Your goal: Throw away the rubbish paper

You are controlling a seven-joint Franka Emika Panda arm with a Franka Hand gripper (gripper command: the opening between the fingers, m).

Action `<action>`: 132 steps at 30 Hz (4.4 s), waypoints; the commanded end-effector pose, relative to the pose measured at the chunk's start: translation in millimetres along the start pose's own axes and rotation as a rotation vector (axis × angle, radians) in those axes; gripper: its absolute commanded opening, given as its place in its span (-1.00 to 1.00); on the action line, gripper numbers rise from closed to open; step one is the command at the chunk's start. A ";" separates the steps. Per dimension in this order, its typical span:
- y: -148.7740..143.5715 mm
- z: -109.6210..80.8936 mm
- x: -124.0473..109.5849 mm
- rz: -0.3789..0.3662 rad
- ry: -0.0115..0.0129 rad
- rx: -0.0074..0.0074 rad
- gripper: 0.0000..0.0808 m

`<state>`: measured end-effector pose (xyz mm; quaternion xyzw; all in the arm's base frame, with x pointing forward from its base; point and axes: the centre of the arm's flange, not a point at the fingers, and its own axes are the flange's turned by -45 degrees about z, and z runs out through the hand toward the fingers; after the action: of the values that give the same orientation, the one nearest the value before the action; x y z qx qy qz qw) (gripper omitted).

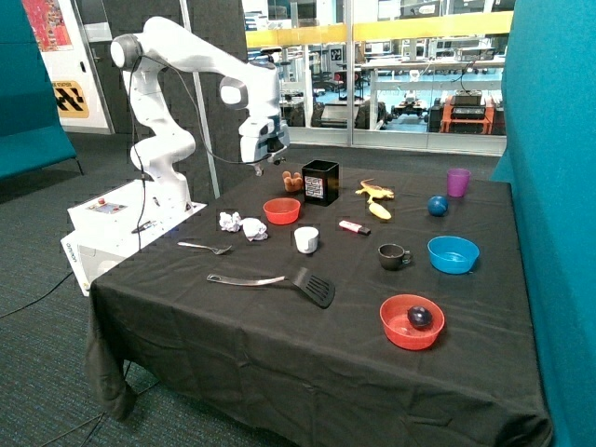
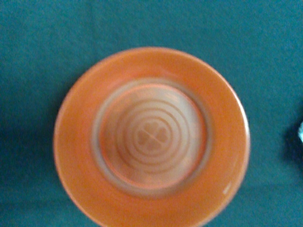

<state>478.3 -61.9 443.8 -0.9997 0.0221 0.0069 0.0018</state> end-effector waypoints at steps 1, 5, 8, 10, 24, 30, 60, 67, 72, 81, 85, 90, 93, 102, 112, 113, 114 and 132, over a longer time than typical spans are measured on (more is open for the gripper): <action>26.0 2.9 -30.4 0.022 0.0140 -0.0032 0.48; 30.8 3.3 -37.5 0.015 0.0140 -0.0033 0.48; 31.8 3.9 -40.4 0.023 0.0140 -0.0032 0.47; 31.2 5.2 -42.5 0.010 0.0140 -0.0033 0.47; 31.7 49.1 -67.1 -0.044 0.0139 -0.0037 0.75; 35.3 70.9 -64.7 -0.049 0.0139 -0.0037 0.82; 73.1 104.3 -83.2 -0.045 0.0139 -0.0037 0.90; 88.5 97.6 -95.9 -0.031 0.0139 -0.0036 0.90; 92.4 95.6 -102.5 -0.026 0.0139 -0.0036 0.91; 103.8 96.6 -109.1 -0.014 0.0140 -0.0035 0.91; 104.8 105.8 -105.4 -0.040 0.0139 -0.0037 0.88; 103.5 118.9 -102.3 0.008 0.0140 -0.0033 0.88; 101.5 125.0 -101.1 0.004 0.0140 -0.0033 0.86; 98.4 139.3 -100.2 0.023 0.0140 -0.0032 0.87; 91.8 148.0 -94.0 0.007 0.0140 -0.0033 0.79; 90.0 148.0 -90.8 0.004 0.0140 -0.0033 0.76; 88.7 148.0 -87.4 0.002 0.0140 -0.0034 0.79; 73.5 151.8 -87.1 -0.015 0.0140 -0.0035 0.66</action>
<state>390.7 -138.1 293.1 -0.9998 0.0181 0.0005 -0.0010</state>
